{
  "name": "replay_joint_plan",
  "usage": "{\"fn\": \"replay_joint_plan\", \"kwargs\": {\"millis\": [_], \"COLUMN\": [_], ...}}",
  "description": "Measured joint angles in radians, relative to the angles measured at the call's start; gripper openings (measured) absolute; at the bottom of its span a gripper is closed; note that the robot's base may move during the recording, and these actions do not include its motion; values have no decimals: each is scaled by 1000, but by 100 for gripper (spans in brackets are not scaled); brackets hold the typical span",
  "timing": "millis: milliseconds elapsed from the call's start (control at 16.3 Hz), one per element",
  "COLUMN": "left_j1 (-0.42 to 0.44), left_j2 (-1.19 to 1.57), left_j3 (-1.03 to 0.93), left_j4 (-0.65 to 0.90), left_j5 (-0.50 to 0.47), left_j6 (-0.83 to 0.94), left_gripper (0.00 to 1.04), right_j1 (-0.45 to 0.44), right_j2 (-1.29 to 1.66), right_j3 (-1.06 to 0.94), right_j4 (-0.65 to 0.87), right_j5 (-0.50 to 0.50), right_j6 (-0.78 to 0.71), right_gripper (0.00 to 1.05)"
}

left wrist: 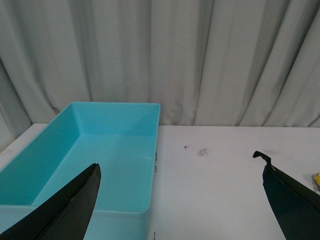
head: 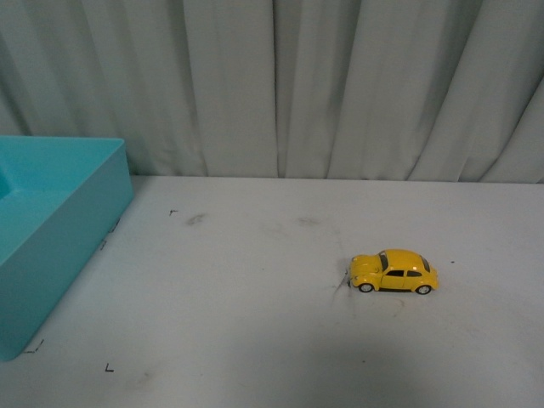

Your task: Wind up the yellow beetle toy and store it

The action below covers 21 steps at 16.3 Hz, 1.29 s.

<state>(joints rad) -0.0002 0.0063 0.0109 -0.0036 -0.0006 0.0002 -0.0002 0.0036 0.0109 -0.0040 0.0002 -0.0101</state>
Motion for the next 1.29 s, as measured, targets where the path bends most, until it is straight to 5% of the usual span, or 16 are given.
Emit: {"fn": "replay_joint_plan", "kwargs": {"millis": [1291], "left_j1": [0], "left_j2": [0], "left_j3": [0], "left_j4": [0], "left_j5": [0], "left_j6": [0], "left_gripper": [98], "right_j1": [0], "right_j2": [0], "right_j3": [0], "right_j4": [0], "right_j5": [0], "right_j6": [0], "right_gripper": [98]}}
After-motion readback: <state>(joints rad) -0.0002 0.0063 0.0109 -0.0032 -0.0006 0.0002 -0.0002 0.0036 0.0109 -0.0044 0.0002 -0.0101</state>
